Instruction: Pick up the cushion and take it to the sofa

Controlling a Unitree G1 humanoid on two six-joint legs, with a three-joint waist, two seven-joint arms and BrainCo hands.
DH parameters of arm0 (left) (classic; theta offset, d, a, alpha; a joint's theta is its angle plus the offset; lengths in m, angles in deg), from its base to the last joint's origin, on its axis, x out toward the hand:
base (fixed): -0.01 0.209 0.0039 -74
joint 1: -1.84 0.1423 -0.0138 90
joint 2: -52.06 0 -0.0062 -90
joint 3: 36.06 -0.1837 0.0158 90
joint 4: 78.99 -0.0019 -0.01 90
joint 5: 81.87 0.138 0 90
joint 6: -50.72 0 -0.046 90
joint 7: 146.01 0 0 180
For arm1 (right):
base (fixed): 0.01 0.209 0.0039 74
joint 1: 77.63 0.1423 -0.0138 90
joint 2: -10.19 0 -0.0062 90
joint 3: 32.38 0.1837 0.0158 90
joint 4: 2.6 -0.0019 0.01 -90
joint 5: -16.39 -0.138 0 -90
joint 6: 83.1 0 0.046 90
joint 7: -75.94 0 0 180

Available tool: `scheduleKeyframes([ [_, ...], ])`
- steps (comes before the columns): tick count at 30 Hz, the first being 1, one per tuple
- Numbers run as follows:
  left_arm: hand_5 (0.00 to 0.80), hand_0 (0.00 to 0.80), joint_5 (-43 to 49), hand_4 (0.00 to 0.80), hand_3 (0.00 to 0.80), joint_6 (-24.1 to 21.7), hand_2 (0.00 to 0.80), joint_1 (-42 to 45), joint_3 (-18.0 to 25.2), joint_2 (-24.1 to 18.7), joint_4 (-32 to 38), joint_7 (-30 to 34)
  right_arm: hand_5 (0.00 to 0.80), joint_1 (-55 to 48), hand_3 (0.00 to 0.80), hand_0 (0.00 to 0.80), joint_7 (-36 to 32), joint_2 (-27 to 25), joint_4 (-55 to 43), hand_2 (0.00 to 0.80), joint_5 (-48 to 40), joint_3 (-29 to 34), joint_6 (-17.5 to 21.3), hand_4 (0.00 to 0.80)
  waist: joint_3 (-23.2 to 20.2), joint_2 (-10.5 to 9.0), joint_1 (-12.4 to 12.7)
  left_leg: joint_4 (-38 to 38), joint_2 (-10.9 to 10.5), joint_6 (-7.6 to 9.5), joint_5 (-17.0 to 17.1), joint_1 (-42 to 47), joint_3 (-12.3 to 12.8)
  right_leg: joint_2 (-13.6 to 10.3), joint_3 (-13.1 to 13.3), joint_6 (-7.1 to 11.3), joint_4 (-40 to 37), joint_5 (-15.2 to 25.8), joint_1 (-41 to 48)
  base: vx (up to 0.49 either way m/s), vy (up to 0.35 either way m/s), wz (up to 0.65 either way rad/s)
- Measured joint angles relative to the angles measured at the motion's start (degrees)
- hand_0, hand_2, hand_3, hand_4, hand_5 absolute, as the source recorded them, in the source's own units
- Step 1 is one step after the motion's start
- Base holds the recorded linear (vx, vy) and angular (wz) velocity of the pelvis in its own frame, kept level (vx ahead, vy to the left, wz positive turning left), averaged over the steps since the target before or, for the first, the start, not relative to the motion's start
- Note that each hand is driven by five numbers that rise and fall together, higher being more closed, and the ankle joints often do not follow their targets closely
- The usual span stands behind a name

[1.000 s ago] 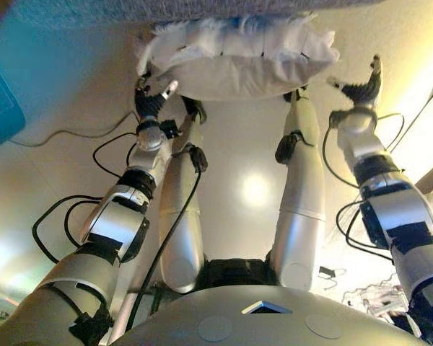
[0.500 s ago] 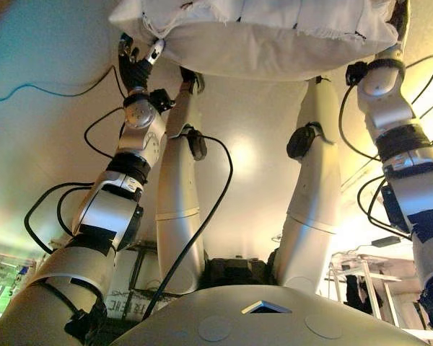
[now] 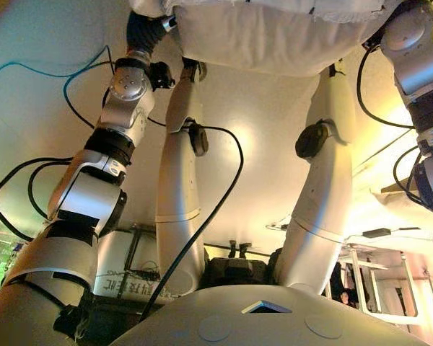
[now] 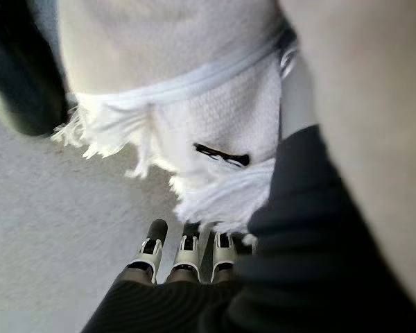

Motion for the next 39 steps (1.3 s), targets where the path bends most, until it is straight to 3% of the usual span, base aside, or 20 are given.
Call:
scheduleKeyframes([
  [2,0.800,0.800,-0.3,0.800,0.800,-0.2,0.800,-2.4,-2.4,-1.7,-1.9,4.9,0.000,0.9,0.000,0.000,-1.5,0.0,0.0,0.000,-1.2,0.0,0.1,0.000,0.0,0.00,-0.1,0.3,0.0,0.02,0.0,-0.6,0.0,0.0,0.1,0.00,0.2,0.0,-0.6,-0.010,0.006,0.02],
  [3,0.800,0.800,-0.4,0.800,0.800,-0.9,0.800,-3.2,-3.1,-2.6,-2.7,6.7,0.116,1.1,0.116,0.116,-2.1,0.0,-0.3,0.116,-2.3,0.0,0.2,0.116,0.0,0.00,-0.2,0.3,0.0,0.03,0.0,-0.8,0.0,0.0,0.1,-0.01,0.3,0.0,-0.8,0.000,0.000,0.00],
  [4,0.800,0.800,-0.4,0.800,0.800,-7.5,0.800,-2.4,-3.7,-3.3,-3.8,9.2,0.546,1.0,0.546,0.546,-2.5,-0.1,-1.5,0.546,-3.4,0.1,0.4,0.546,0.0,0.00,-0.5,0.3,0.0,0.03,0.0,-1.0,0.0,0.0,0.1,-0.01,0.3,0.0,-1.0,0.000,0.000,0.00],
  [5,0.800,0.800,-0.5,0.800,0.800,-11.4,0.800,-1.9,-3.7,-3.9,-3.7,11.1,0.800,0.6,0.800,0.800,-3.2,-0.2,-2.8,0.800,-4.1,0.3,1.1,0.800,0.0,0.00,-0.7,0.3,0.0,0.03,0.0,-1.2,0.0,0.0,0.1,-0.01,0.3,0.0,-1.3,0.000,0.000,0.00],
  [8,0.800,0.800,-3.8,0.800,0.800,-3.6,0.800,-0.4,-3.6,-4.3,-1.9,12.3,0.800,-1.9,0.800,0.800,-4.2,-0.7,-7.2,0.800,-5.4,0.8,1.6,0.800,0.0,0.00,-1.6,0.2,-0.1,0.03,0.0,-1.3,0.1,-0.1,0.2,0.00,0.3,0.0,-1.4,-0.032,-0.053,0.02],
  [11,0.800,0.800,-3.6,0.800,0.800,0.0,0.800,0.8,-5.3,-4.1,-0.2,12.3,0.800,-5.3,0.800,0.800,-4.1,-0.7,-9.1,0.800,-5.3,3.3,2.4,0.800,0.0,-0.02,-1.7,0.2,0.0,0.03,0.0,-0.6,0.1,0.0,0.2,-0.01,0.4,0.0,-1.1,-0.053,-0.063,-0.04],
  [12,0.800,0.800,1.0,0.800,0.800,-0.9,0.800,1.3,-6.3,-4.2,1.0,8.9,0.800,-6.5,0.800,0.800,-4.0,-0.7,-9.1,0.800,-5.3,3.4,2.7,0.800,0.0,-0.05,-1.8,0.2,0.0,0.03,0.0,0.0,0.2,0.0,0.3,-0.02,0.4,0.0,-0.5,-0.051,-0.071,-0.09],
  [13,0.800,0.800,-0.9,0.800,0.800,0.7,0.800,2.0,-7.8,-4.4,1.8,9.0,0.800,-7.7,0.800,0.800,-3.9,-0.6,-9.1,0.800,-5.3,3.6,3.0,0.800,0.1,-0.09,-1.6,0.2,0.1,0.02,0.0,0.7,0.2,0.1,0.3,-0.02,0.5,0.0,0.2,-0.056,-0.077,-0.11],
  [14,0.800,0.800,8.4,0.800,0.800,-0.4,0.800,3.5,-5.3,-3.2,2.8,3.7,0.800,-9.5,0.800,0.800,-3.2,-0.3,-9.1,0.800,-5.3,3.8,3.6,0.800,0.1,-0.10,-2.2,0.1,0.1,0.02,0.0,2.1,0.2,0.0,0.4,-0.02,0.4,0.0,1.5,-0.055,-0.068,-0.11],
  [15,0.800,0.800,11.7,0.800,0.800,-1.6,0.800,4.7,-8.2,-2.9,2.9,0.0,0.800,-11.0,0.800,0.800,-2.7,0.2,-9.1,0.800,-5.2,4.1,3.8,0.800,0.1,-0.16,-2.3,-0.2,0.0,-0.04,0.1,3.5,0.2,0.0,0.3,-0.02,0.4,0.0,2.8,-0.059,-0.061,-0.11],
  [18,0.800,0.800,15.1,0.800,0.800,-3.7,0.800,8.1,-8.3,-3.0,5.3,-2.7,0.800,-16.6,0.800,0.800,-0.4,0.9,-9.1,0.800,-5.1,4.7,5.2,0.800,0.1,-0.23,-2.9,-0.5,0.0,-0.06,0.1,7.5,0.3,0.0,0.3,-0.01,0.1,0.0,6.7,-0.049,-0.066,-0.12],
  [20,0.800,0.800,1.3,0.800,0.800,-0.8,0.800,11.5,-5.6,-0.9,6.8,4.6,0.800,-21.6,0.800,0.800,2.0,1.3,-9.1,0.800,-5.1,5.3,5.3,0.800,0.1,-0.30,-3.0,-1.3,0.0,-0.06,0.1,11.3,0.6,0.1,0.2,0.01,-0.5,0.0,10.3,-0.050,-0.094,-0.17],
  [23,0.800,0.800,-1.1,0.800,0.800,-4.3,0.800,18.1,-4.6,3.4,6.2,5.6,0.800,-27.9,0.800,0.800,4.4,3.7,-9.4,0.800,-5.1,7.2,8.9,0.800,0.4,-0.77,-3.6,-3.6,0.0,-0.36,0.4,17.7,1.1,0.6,0.0,-0.44,-2.2,0.3,16.4,-0.043,-0.079,-0.16],
  [28,0.800,0.800,-4.9,0.800,0.800,-7.9,0.800,29.6,-3.6,3.1,5.2,9.4,0.800,-39.3,0.800,0.800,4.9,6.5,-12.6,0.800,-5.6,10.5,16.1,0.800,0.4,-1.39,-6.4,-9.9,0.4,-1.57,1.5,33.9,-0.1,2.3,0.2,0.72,-3.7,-2.0,31.6,-0.058,-0.088,-0.05],
  [29,0.800,0.800,-5.1,0.800,0.800,-8.7,0.800,31.9,-2.1,4.1,6.3,10.2,0.800,-43.3,0.800,0.800,2.6,7.2,-12.8,0.800,-6.5,13.1,21.8,0.800,0.3,-1.57,-5.6,-10.6,0.7,-1.66,1.7,36.8,0.2,2.6,0.3,0.68,-3.9,-2.4,34.3,-0.029,-0.089,-0.05],
  [30,0.800,0.800,-5.5,0.800,0.800,-9.2,0.800,32.9,-1.4,4.0,6.9,10.5,0.800,-44.6,0.800,0.800,1.6,7.6,-12.7,0.800,-7.0,14.1,23.7,0.800,0.3,-1.65,-5.6,-10.9,0.8,-1.72,1.7,37.8,0.2,2.8,0.3,0.72,-3.9,-2.5,35.2,-0.004,-0.124,-0.08],
  [31,0.800,0.800,-6.6,0.800,0.800,-10.3,0.800,36.2,0.6,3.8,8.3,12.0,0.800,-49.6,0.800,0.800,-2.1,8.9,-13.1,0.800,-8.8,16.9,29.8,0.800,0.3,-1.88,-6.0,-12.2,1.1,-1.98,1.8,42.2,0.1,3.2,0.2,0.90,-4.0,-3.4,39.4,0.010,-0.119,-0.08],
  [32,0.800,0.800,-6.8,0.800,0.800,-10.2,0.800,37.9,1.7,3.8,9.0,12.5,0.800,-52.5,0.800,0.800,-3.9,9.7,-14.0,0.800,-9.1,18.1,31.4,0.800,0.4,-2.15,-6.0,-13.4,1.4,-2.16,1.9,45.9,0.4,3.6,0.1,0.93,-4.2,-3.7,42.5,0.051,-0.119,-0.14],
  [35,0.800,0.800,-7.1,0.800,0.800,-7.9,0.800,44.0,5.5,3.5,13.5,13.9,0.800,-58.9,0.800,0.800,-7.4,10.4,-19.0,0.800,-9.9,19.0,31.3,0.800,0.4,-2.96,-5.9,-16.0,2.2,-2.66,1.7,55.9,1.5,4.7,0.1,1.23,-5.1,-5.1,51.0,0.098,-0.077,-0.24],
  [39,0.800,0.800,-7.0,0.800,0.800,-3.6,0.800,49.9,8.5,3.6,18.6,16.3,0.800,-64.3,0.800,0.800,-8.4,10.5,-25.1,0.800,-9.2,20.9,28.7,0.800,0.0,-3.36,-5.7,-18.9,3.0,-3.16,0.8,66.7,0.3,6.4,0.2,1.14,-8.0,-5.6,61.2,0.106,0.009,-0.20],
])
